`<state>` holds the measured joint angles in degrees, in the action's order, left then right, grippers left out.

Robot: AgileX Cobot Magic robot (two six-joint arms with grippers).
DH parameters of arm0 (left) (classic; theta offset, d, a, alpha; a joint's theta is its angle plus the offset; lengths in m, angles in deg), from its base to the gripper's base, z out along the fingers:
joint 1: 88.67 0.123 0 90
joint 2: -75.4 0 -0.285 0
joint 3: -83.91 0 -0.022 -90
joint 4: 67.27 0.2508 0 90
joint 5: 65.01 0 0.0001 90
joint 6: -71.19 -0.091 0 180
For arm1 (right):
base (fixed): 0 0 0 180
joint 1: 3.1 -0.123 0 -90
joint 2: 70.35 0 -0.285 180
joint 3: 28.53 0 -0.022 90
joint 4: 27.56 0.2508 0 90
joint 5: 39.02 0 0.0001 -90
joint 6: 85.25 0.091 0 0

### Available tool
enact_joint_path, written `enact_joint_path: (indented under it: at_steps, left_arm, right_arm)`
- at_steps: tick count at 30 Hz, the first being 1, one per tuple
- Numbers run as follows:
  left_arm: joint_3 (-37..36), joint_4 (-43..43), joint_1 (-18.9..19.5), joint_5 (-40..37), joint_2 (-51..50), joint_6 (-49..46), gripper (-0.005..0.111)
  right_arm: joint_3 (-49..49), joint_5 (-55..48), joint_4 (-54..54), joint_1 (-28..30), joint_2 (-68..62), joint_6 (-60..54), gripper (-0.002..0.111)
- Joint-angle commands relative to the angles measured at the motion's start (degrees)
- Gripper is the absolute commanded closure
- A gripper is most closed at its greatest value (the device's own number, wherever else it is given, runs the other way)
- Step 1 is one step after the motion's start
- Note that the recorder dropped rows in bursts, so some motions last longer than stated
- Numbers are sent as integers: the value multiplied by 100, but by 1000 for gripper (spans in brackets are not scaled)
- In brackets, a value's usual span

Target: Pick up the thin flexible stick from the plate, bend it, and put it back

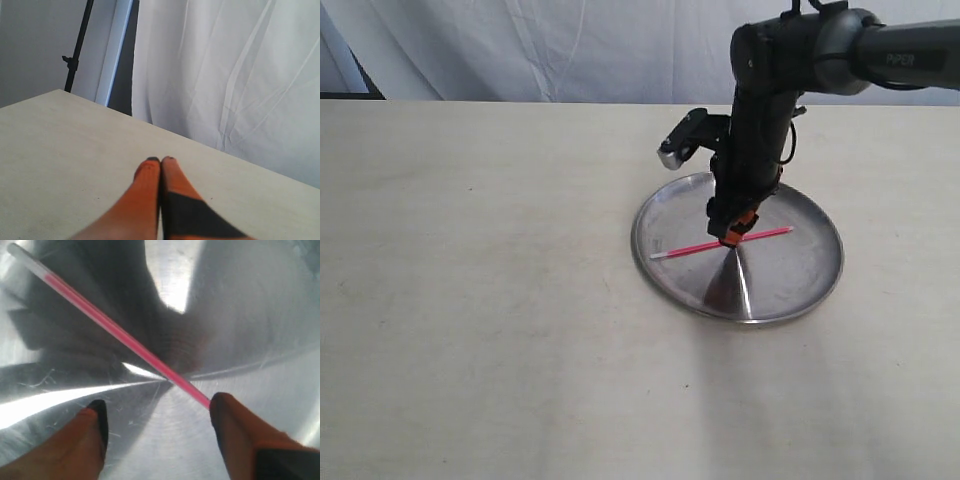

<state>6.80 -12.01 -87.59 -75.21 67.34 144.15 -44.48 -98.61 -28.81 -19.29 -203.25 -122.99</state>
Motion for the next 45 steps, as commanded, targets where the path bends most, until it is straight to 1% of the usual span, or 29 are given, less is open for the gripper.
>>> enact_joint_path:
  at_steps: [1, 4, 6, 9, 11, 13, 14, 16, 18, 22, 24, 30, 33, 35, 37, 38, 45]
  left_arm:
    - [-11, 21, -10, -10, 27, -1, 107]
    - [-11, 21, -10, -10, 27, -1, 107]
    - [-11, 21, -10, -10, 27, -1, 107]
    - [-11, 21, -10, -10, 27, -1, 107]
    - [-11, 21, -10, -10, 27, -1, 107]
    - [-11, 21, -10, -10, 27, -1, 107]
    - [-11, 21, -10, -10, 27, -1, 107]
    - [-11, 21, -10, -10, 27, -1, 107]
    - [-11, 21, -10, -10, 27, -1, 107]
    - [-11, 21, -10, -10, 27, -1, 107]
    - [-11, 21, -10, -10, 27, -1, 107]
    - [-11, 21, -10, -10, 27, -1, 107]
    - [-11, 21, -10, -10, 27, -1, 107]
    - [-11, 21, -10, -10, 27, -1, 107]
    - [-11, 21, -10, -10, 27, -1, 107]
    - [-11, 21, -10, -10, 27, -1, 107]
    - [-11, 21, -10, -10, 27, -1, 107]
  right_arm:
    - [321, 500, -129, 16, -22, 282, 49]
    - [331, 500, -129, 16, -107, 282, 49]
    - [331, 513, -129, 16, -201, 327, 52]
    - [331, 494, -129, 16, -340, 392, 64]
    - [331, 455, -129, 16, -428, 416, 75]
    - [331, 455, -129, 16, -477, 603, 83]
    - [331, 472, -129, 16, -479, 716, 85]
    - [333, 472, -129, 16, -511, 805, 84]
    - [333, 472, -129, 16, -527, 820, 80]
    - [333, 472, -78, 16, -515, 945, 68]
    - [333, 472, -37, 16, -502, 945, 65]
    - [343, 450, -87, 16, -633, 1018, 70]
    - [343, 371, -285, 16, -817, 1384, 78]
    - [343, 211, -335, 16, -932, 1443, 89]
    - [343, 79, -335, 16, -1002, 1488, 106]
    - [343, 43, -312, 16, -1016, 1562, 109]
    - [343, -164, 126, 16, -780, 1565, 109]
